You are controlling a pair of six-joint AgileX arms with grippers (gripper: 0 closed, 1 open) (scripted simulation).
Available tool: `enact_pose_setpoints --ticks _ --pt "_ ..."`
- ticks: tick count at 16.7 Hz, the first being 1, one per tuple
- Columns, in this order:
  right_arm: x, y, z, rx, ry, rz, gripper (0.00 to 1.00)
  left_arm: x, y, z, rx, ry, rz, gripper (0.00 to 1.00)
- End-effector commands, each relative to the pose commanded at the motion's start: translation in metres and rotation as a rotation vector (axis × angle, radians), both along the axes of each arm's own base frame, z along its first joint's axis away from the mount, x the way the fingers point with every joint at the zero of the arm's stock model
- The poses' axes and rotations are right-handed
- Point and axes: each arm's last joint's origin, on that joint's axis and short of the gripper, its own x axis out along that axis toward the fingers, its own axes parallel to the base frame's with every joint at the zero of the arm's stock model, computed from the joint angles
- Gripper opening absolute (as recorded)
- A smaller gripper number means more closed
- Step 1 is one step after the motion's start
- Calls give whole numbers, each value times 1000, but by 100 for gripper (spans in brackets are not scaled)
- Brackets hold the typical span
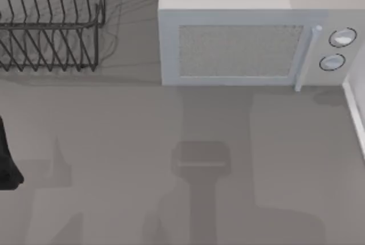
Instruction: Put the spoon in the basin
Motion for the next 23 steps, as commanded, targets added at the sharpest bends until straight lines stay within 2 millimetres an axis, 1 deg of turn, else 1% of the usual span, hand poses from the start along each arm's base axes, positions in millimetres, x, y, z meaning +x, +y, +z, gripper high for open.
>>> enact_pose_setpoints --ticks 4,12,17,23 --pt "12 -4 -16 -2 -19 9 0 0 0 0 0 0 0 100" --pt "14 -2 -21 -1 -18 14 0 0 0 0 0 0 0 100" --pt "18 -2 -38 -1 -16 15 0 0 0 0 0 0 0 100" --pt "14 -4 -60 -3 -25 10 0 0 0 0 0 0 0 100"
